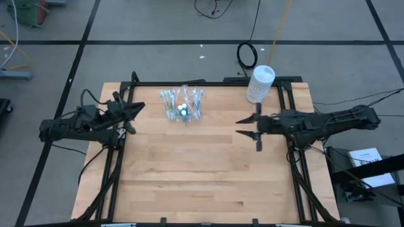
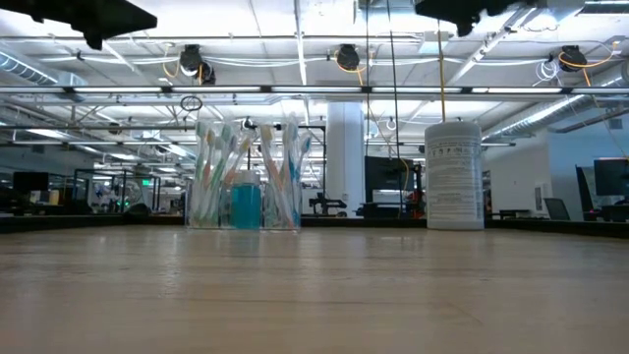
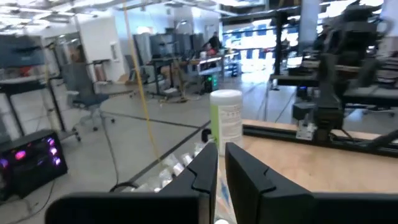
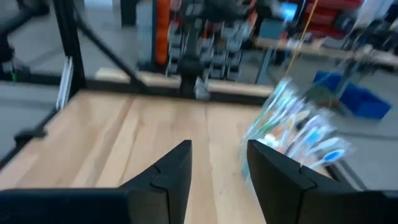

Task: Pick & Place toothbrushing station
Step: Return to Home Position

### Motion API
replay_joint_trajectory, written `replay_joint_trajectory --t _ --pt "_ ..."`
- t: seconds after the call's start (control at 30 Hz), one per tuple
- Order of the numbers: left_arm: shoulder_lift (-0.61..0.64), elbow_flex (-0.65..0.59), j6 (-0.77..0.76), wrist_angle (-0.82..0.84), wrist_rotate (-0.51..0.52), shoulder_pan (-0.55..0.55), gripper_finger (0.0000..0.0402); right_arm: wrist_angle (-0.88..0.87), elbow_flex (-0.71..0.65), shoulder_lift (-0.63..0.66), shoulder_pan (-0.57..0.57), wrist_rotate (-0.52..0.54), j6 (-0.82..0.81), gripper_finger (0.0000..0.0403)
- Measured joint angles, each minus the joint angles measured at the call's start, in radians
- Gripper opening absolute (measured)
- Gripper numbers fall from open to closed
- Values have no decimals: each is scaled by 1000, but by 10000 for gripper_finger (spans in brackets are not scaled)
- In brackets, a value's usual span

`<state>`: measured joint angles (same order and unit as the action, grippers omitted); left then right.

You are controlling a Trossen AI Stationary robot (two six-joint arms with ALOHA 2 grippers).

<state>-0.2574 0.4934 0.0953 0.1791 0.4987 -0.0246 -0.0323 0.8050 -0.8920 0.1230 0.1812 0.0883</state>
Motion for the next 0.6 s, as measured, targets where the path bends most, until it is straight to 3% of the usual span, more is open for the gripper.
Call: replay_joint_trajectory --t 0.33,0.6 --pt "138 -21 6 130 -44 0 40 231 -397 437 0 -2 -17 146" --pt "253 -154 82 49 -111 0 40 219 -525 645 0 -2 -15 146"
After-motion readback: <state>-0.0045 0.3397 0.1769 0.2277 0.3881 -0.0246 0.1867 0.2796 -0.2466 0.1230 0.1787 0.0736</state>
